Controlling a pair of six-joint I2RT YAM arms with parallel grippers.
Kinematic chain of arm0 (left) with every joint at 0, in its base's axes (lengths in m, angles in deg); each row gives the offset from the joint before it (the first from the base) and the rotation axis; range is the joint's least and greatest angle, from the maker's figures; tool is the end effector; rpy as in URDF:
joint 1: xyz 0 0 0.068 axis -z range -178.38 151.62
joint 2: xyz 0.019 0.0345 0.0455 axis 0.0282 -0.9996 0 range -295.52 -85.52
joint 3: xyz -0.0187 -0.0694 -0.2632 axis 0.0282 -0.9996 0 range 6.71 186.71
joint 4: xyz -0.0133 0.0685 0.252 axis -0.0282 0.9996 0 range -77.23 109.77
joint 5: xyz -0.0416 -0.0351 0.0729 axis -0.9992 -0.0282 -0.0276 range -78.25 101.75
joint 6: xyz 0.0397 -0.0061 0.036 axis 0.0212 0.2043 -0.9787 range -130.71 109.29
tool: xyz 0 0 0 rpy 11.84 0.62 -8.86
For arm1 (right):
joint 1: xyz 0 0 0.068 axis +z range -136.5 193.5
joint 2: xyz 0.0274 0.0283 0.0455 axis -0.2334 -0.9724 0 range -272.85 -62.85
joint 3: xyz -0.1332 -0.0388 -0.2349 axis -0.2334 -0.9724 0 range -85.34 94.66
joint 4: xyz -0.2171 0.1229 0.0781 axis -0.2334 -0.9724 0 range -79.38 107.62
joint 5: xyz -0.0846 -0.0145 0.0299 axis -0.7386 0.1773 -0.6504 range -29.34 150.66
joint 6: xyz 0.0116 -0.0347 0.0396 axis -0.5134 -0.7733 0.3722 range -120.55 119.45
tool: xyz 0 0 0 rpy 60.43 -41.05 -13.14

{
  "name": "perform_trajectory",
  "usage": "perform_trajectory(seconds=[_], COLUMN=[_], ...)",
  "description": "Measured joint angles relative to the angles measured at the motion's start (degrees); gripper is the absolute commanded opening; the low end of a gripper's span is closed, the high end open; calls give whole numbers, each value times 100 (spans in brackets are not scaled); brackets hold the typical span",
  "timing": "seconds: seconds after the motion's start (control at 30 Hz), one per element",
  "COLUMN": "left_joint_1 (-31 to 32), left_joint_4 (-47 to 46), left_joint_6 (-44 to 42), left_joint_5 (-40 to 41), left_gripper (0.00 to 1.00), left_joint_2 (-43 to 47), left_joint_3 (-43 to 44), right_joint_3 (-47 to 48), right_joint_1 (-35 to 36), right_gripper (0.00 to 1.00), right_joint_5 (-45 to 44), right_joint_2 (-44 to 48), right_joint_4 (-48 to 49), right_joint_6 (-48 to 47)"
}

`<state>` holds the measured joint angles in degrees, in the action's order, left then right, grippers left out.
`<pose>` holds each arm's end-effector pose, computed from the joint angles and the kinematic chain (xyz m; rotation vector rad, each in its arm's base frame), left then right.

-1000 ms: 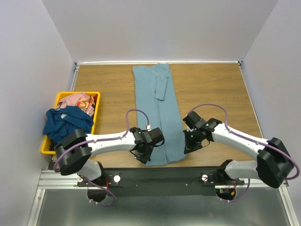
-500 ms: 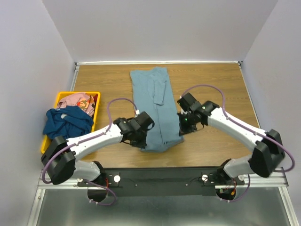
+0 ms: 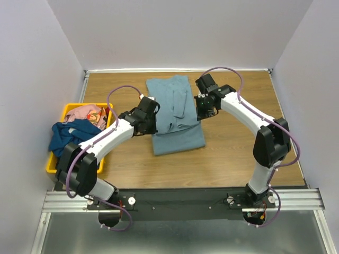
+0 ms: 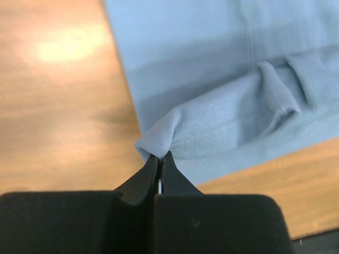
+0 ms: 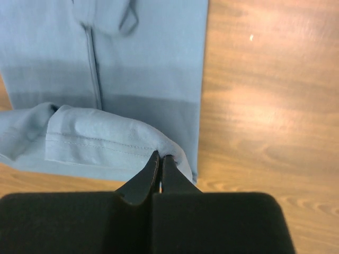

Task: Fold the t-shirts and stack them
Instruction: Fold the tshirt

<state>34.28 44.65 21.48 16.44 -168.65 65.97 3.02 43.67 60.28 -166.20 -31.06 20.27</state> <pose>0.2529 -0.1586 0.2409 -0.0217 2.5744 -0.3363 0.3301 0.1918 0.2667 -0.2190 2.7029 0.2649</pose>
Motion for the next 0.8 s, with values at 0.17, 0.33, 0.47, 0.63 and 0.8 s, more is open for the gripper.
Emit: perform_trajectory(seconds=[0.17,0.33,0.47,0.63,0.8], left_joint_1=[-389,-575,-664,-737,-765], left_joint_4=[-269,-564,-791,-1003,-1193], left_joint_6=[-350,-643,-791,-887,-916], left_joint_5=[7,7,7,7,28], left_gripper=[0,0,0,0,0], left_joint_2=[-308,-730,-1191,-1510,-1735], left_joint_3=[275,529,693,765,872], right_joint_3=[595,981,1064,1104,1145], right_joint_1=[-107,-188,-299,-455,-527], right_gripper=[1,1,1,1,1], right_joint_5=[0,0,0,2,4], right_joint_2=[-507,-1005,-1252,-1410,-1578], right_joint_4=[24,57,122,238,380], right_joint_6=[-175,-275,-299,-337,-365])
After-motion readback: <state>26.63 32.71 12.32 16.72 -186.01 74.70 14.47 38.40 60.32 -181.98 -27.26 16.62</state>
